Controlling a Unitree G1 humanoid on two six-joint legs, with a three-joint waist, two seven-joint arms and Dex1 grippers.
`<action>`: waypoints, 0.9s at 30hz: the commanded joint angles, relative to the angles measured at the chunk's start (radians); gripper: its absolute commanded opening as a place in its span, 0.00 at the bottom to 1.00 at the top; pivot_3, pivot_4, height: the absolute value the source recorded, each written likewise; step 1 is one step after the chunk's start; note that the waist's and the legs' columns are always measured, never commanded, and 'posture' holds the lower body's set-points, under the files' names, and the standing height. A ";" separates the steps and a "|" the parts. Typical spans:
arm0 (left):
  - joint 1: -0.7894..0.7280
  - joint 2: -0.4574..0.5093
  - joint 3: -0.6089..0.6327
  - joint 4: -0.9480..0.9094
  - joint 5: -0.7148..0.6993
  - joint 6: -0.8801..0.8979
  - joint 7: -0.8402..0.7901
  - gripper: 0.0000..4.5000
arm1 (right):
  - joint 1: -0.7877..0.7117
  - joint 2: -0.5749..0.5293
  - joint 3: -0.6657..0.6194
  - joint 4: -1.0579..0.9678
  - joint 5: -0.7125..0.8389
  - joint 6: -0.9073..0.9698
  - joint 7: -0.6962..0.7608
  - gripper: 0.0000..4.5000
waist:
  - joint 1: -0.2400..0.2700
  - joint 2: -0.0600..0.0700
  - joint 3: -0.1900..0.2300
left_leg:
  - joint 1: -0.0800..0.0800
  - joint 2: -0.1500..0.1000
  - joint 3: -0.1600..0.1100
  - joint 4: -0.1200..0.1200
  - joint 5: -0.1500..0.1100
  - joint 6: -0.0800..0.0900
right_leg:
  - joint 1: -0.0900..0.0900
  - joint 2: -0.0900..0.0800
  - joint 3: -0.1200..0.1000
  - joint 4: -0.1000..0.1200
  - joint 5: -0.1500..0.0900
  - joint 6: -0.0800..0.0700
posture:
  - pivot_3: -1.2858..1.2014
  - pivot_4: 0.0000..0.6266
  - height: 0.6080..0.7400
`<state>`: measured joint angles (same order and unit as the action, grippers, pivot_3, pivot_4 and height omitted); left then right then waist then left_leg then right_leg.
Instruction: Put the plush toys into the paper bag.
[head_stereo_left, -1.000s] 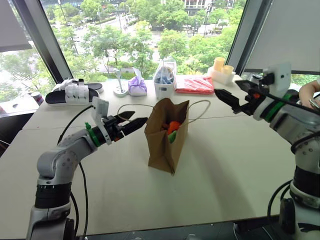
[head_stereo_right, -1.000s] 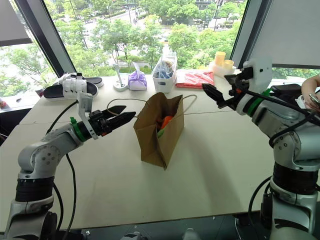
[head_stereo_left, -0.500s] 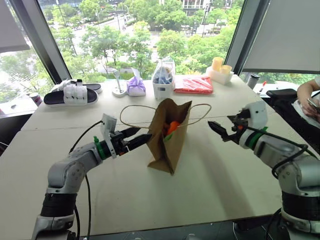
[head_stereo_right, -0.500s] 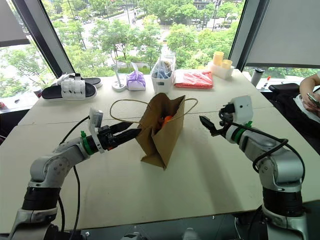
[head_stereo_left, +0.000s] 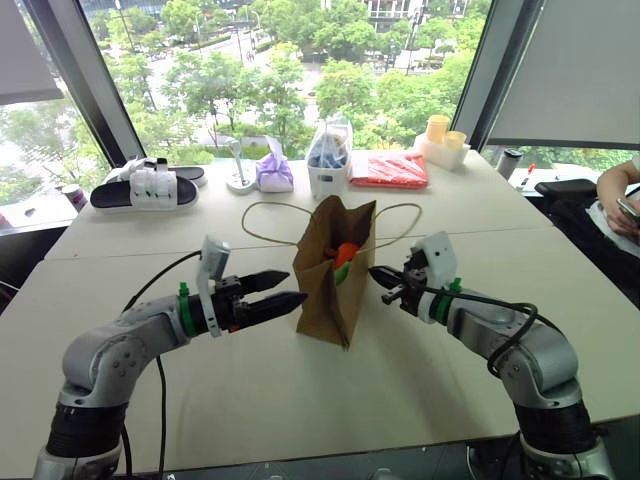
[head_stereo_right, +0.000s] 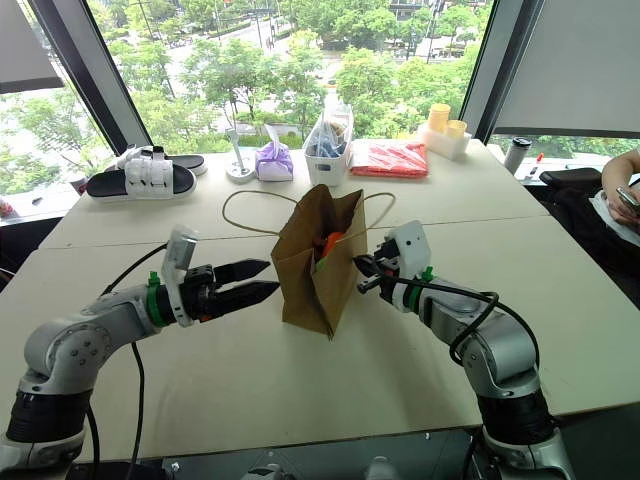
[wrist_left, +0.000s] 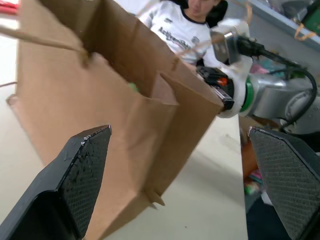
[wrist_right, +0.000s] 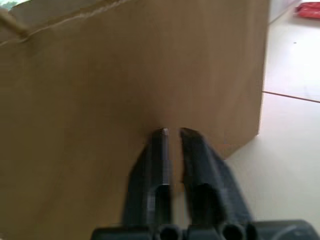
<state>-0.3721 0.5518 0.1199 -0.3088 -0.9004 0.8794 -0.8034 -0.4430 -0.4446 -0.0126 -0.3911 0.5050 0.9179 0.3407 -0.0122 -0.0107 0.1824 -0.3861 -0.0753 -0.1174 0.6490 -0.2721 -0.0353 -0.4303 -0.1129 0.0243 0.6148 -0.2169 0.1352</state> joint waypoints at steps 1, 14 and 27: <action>-0.001 0.002 -0.078 -0.045 0.070 -0.047 -0.006 1.00 | -0.033 0.015 0.012 -0.027 -0.005 -0.022 0.009 0.01 | -0.001 0.000 0.000 | 0.000 0.000 0.000 0.000 0.000 0.000 | 0.000 0.000 0.000 0.000 0.000 0.000 | 0.52 0.24 1.00; -0.051 -0.168 -0.227 0.032 0.316 -0.195 0.147 1.00 | -0.029 0.029 0.041 -0.048 -0.015 -0.010 0.019 0.01 | 0.001 0.000 0.000 | 0.000 0.000 0.000 0.000 0.000 0.000 | 0.000 0.000 0.000 0.000 0.000 0.000 | 0.52 0.24 1.00; -0.038 -0.303 -0.218 0.096 0.414 -0.293 0.250 0.62 | -0.016 0.034 0.053 -0.068 -0.028 0.008 0.004 0.00 | 0.001 0.000 0.000 | 0.000 0.000 0.000 0.000 0.000 0.000 | 0.000 0.000 0.000 0.000 0.000 0.000 | 0.52 0.24 1.00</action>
<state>-0.4055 0.2564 -0.1231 -0.1989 -0.4882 0.6095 -0.5655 -0.4567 -0.4143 0.0402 -0.4036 0.4757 0.9310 0.3454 -0.0107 -0.0107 0.1824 -0.3862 -0.0758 -0.1175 0.6491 -0.2721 -0.0353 -0.4303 -0.1128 0.0241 0.6146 -0.2169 0.1352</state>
